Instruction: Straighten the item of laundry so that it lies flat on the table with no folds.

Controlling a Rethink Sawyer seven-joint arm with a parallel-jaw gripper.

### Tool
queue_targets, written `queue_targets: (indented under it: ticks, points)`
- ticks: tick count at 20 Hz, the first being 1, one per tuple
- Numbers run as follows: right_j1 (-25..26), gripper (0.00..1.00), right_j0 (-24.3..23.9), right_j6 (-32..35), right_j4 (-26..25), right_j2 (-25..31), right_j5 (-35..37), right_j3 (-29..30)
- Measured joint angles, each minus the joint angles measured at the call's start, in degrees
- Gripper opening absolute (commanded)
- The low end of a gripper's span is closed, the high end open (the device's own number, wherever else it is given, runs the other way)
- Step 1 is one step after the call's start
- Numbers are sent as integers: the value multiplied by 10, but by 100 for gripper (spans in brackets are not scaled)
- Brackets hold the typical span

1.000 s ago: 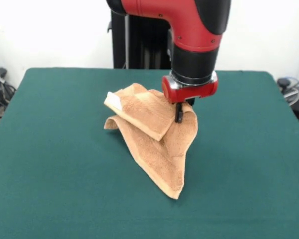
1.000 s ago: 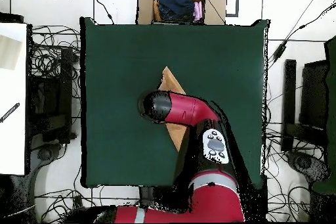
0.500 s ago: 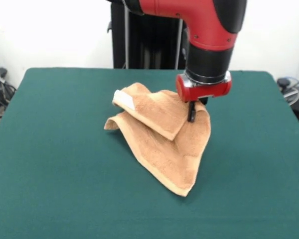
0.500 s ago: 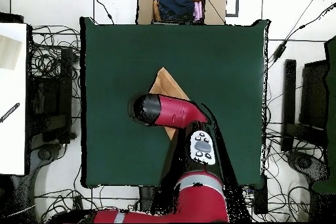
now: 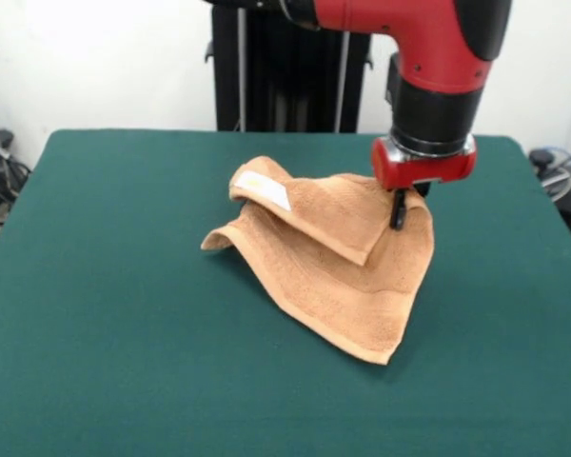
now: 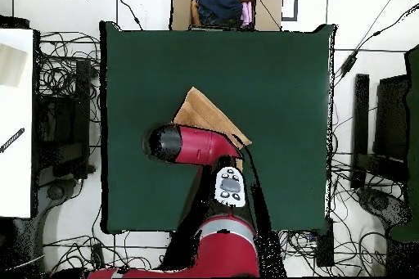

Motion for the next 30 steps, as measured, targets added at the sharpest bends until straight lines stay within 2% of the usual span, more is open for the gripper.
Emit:
queue_targets:
  ticks: [15,25,30]
  points:
    - [9,0,35,15,11,-29,-9,0]
    - [31,0,106,23,39,-63,-13,-3]
    - [38,0,147,52,59,-80,-13,-3]
